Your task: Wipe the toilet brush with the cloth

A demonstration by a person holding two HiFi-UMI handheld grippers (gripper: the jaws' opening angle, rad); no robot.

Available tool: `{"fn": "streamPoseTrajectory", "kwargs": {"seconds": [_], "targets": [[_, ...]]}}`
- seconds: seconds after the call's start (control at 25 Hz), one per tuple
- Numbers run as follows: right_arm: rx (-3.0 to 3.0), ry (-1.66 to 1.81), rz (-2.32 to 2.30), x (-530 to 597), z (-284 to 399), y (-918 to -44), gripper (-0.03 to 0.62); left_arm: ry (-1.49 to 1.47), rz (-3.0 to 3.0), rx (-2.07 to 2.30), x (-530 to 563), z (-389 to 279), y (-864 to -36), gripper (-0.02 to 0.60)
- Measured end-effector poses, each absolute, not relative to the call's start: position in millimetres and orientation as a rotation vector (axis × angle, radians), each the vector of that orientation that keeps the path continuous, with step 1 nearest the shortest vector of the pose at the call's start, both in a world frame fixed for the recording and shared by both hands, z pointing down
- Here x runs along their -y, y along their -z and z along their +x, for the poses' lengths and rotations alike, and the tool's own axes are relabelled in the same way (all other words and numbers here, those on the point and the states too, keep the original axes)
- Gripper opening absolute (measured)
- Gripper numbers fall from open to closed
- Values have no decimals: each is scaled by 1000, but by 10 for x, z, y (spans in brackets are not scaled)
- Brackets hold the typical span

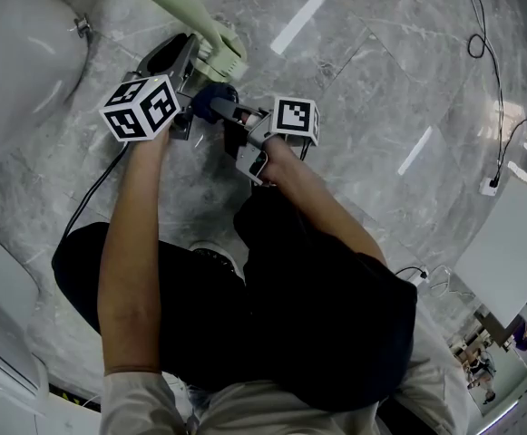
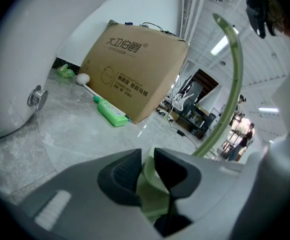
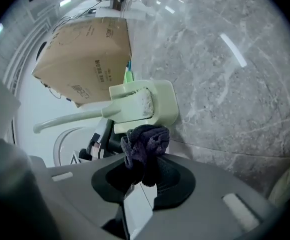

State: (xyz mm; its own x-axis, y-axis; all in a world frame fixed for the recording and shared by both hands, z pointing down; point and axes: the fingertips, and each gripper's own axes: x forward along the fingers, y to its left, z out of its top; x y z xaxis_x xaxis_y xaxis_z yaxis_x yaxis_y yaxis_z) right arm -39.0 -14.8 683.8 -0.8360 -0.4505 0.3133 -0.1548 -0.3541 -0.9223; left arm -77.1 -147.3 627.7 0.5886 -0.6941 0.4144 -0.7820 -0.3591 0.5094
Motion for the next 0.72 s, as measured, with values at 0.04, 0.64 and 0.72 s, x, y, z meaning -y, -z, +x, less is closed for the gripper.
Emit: {"fn": "streamPoseTrajectory", "kwargs": {"seconds": [0.04,0.64,0.72], "targets": [[-1700,2292,-798,160,-423,-6825,84,-165,2133,1165,1472,-772,-6278,0],[-2401,2069,-906,352,-718,-6978,81,-213,2160,1128,1471,-745,-6271,0],[-2467,2024,-920,383,-744,-6965,81,-215,2164,1129,1468,-745,-6269,0]]}}
